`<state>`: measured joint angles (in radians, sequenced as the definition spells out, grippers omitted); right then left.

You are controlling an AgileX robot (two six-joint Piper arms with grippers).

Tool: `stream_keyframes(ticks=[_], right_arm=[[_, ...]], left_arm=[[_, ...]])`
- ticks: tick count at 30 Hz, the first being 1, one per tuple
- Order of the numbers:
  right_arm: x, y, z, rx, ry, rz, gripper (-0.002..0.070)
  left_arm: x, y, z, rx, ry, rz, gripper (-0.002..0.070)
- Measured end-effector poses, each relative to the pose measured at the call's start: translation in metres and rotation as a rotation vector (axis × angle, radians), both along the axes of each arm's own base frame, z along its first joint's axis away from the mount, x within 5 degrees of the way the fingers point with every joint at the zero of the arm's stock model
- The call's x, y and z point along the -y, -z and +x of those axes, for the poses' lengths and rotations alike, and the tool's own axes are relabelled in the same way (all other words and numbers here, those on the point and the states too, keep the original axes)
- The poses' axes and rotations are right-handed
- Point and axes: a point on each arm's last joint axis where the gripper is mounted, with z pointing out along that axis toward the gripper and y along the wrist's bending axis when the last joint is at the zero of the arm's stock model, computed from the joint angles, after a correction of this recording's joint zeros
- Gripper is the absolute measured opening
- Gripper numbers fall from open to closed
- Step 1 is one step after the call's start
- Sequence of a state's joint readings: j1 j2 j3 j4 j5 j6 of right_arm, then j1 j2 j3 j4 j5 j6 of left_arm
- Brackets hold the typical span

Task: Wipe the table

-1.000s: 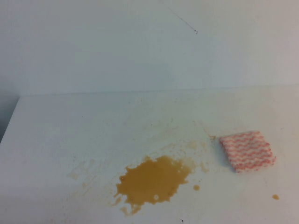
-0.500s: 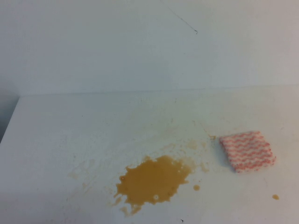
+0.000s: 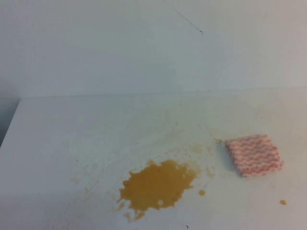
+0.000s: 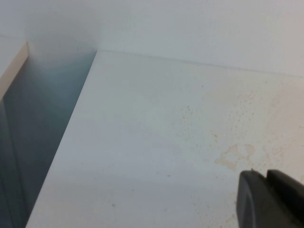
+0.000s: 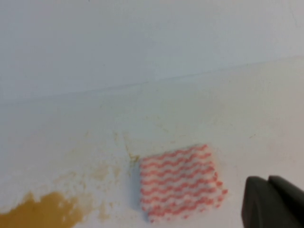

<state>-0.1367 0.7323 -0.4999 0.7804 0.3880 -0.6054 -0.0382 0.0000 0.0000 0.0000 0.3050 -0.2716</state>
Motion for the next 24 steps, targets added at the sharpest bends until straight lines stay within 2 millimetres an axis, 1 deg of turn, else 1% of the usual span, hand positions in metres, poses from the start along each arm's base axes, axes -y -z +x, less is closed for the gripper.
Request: stream_keyframes(ticks=[4,7,10,12,15,17,21,24], right_arm=[[-0.007,0.002,0.011,-0.081,-0.172,-0.092,-0.0003],[-0.013,-0.003,0.026,-0.136,-0.284,-0.114,-0.0002],[-0.018,-0.008,0.046,-0.185,-0.338,-0.133,-0.0002],[-0.021,-0.008,0.06,-0.236,-0.346,-0.141,-0.0001],[-0.027,-0.009,0.082,-0.303,-0.355,-0.2,-0.0001],[-0.036,-0.007,0.096,-0.353,-0.364,-0.237,-0.0001],[-0.058,0.0,0.118,-0.426,-0.403,-0.289,-0.0001],[-0.078,0.009,0.135,-0.461,-0.452,-0.309,0.003]], left_arm=[[0.0,0.0,0.0,0.0,0.0,0.0,-0.0004],[0.0,0.0,0.0,0.0,0.0,0.0,-0.0004],[0.0,0.0,0.0,0.0,0.0,0.002,-0.0004],[0.0,0.0,0.0,0.0,0.0,0.002,-0.0004],[0.0,0.0,0.0,0.0,0.0,0.002,-0.0004],[0.0,0.0,0.0,0.0,0.0,0.002,-0.0004],[0.0,0.0,0.0,0.0,0.0,0.002,-0.0004],[0.0,0.0,0.0,0.0,0.0,0.002,-0.0004]])
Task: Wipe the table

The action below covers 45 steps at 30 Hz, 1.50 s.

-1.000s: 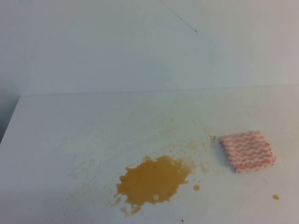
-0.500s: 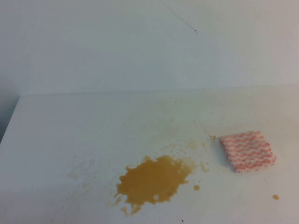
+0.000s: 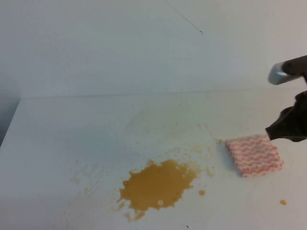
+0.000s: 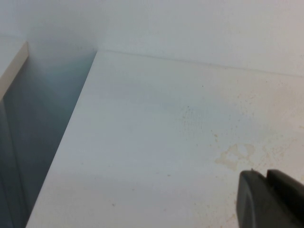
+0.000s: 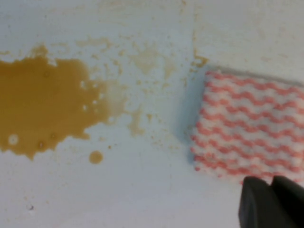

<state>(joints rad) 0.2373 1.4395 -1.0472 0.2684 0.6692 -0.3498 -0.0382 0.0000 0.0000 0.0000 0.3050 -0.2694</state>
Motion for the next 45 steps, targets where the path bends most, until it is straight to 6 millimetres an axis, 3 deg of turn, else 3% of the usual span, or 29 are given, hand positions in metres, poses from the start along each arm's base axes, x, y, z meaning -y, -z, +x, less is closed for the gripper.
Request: stream_keyframes(ticks=[5,8,19,26,30,35,37,41,45], right_arm=[[-0.032,0.022,0.023,-0.065,-0.077,-0.026,0.0228],[-0.042,0.039,0.036,-0.114,-0.096,-0.043,0.0308],[-0.044,0.117,0.063,-0.29,-0.058,-0.177,0.0339],[-0.046,0.143,0.07,-0.319,-0.051,-0.19,0.0339],[-0.046,0.145,0.072,-0.324,-0.053,-0.193,0.0302],[-0.045,0.146,0.072,-0.319,-0.064,-0.211,0.0081],[-0.045,0.146,0.073,-0.317,-0.065,-0.212,0.0043],[-0.05,0.145,0.072,-0.314,-0.123,-0.191,0.0026],[-0.074,0.146,0.065,-0.318,-0.22,-0.1,0.0023]], left_arm=[[0.0,0.0,0.0,0.0,0.0,0.0,-0.0004],[0.0,0.0,0.0,0.0,0.0,0.0,-0.0004],[0.0,0.0,0.0,0.0,0.0,-0.002,-0.0004],[0.0,0.0,0.0,0.0,0.0,-0.002,-0.0004],[0.0,0.0,0.0,0.0,0.0,-0.002,-0.0004],[0.0,0.0,0.0,0.0,0.0,0.0,-0.0004],[0.0,0.0,0.0,0.0,0.0,0.0,-0.0004],[0.0,0.0,0.0,0.0,0.0,0.0,-0.0004],[0.0,0.0,0.0,0.0,0.0,0.0,-0.0004]])
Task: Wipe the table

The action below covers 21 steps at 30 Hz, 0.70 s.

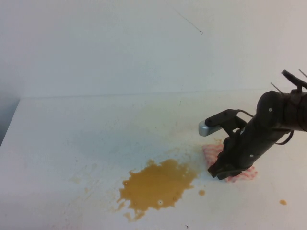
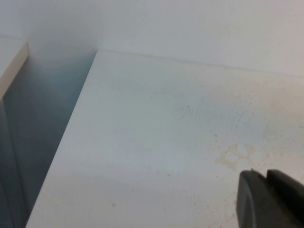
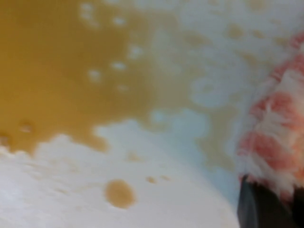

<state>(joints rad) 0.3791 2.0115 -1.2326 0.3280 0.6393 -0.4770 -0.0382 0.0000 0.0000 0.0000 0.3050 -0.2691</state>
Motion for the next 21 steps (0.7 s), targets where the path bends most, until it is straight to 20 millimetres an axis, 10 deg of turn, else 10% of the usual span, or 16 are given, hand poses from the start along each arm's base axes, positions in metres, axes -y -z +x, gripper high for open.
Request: stream_keyframes(ticks=[21], right_arm=[[-0.085,0.019,-0.029,-0.128,0.009,0.372,0.002]], left_arm=[[0.0,0.0,0.0,0.0,0.0,-0.002,-0.0004]])
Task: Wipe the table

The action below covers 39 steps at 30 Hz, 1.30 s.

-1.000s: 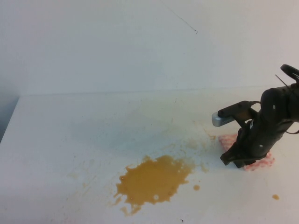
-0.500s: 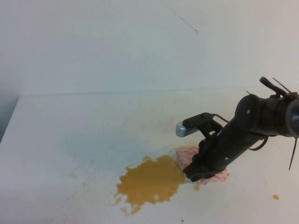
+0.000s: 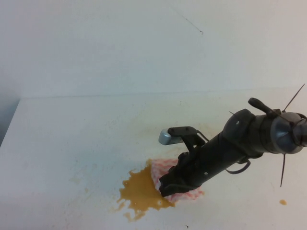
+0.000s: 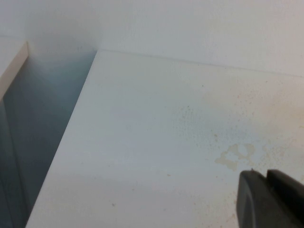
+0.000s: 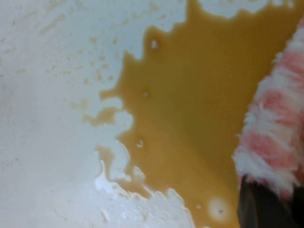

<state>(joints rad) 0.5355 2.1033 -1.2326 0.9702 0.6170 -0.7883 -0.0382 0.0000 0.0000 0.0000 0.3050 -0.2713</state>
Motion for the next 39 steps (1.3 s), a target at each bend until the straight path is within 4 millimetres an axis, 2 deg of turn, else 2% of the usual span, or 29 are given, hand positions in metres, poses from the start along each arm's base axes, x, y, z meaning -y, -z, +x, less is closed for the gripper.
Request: stream_keyframes(ticks=[4,14,16,19,24,28,31,35,39], right_arm=[[-0.008,0.002,-0.002,-0.014,0.014,0.047,0.002],[-0.011,0.0,-0.001,-0.021,0.008,0.074,0.0019],[-0.011,-0.006,-0.001,-0.003,0.005,0.079,0.0019],[-0.008,-0.031,0.002,0.06,0.019,0.107,0.0019],[0.021,-0.09,0.011,0.196,0.076,0.149,0.0019],[0.056,-0.123,0.015,0.265,0.105,0.107,0.0019],[0.081,-0.144,0.009,0.296,0.104,0.03,0.0019],[0.103,-0.158,-0.004,0.296,0.09,-0.122,0.0019],[0.114,-0.149,-0.019,0.241,0.077,-0.207,0.0019]], left_arm=[[0.0,0.0,0.0,0.0,0.0,0.0,-0.0004],[0.0,0.0,0.0,0.0,0.0,0.0,-0.0004],[0.0,0.0,0.0,0.0,0.0,0.002,-0.0004],[0.0,0.0,0.0,0.0,0.0,0.002,-0.0004],[0.0,0.0,0.0,0.0,0.0,0.002,-0.0004],[0.0,0.0,0.0,0.0,0.0,0.002,-0.0004],[0.0,0.0,0.0,0.0,0.0,0.002,-0.0004],[0.0,0.0,0.0,0.0,0.0,0.002,-0.0004],[0.0,0.0,0.0,0.0,0.0,0.002,-0.0004]])
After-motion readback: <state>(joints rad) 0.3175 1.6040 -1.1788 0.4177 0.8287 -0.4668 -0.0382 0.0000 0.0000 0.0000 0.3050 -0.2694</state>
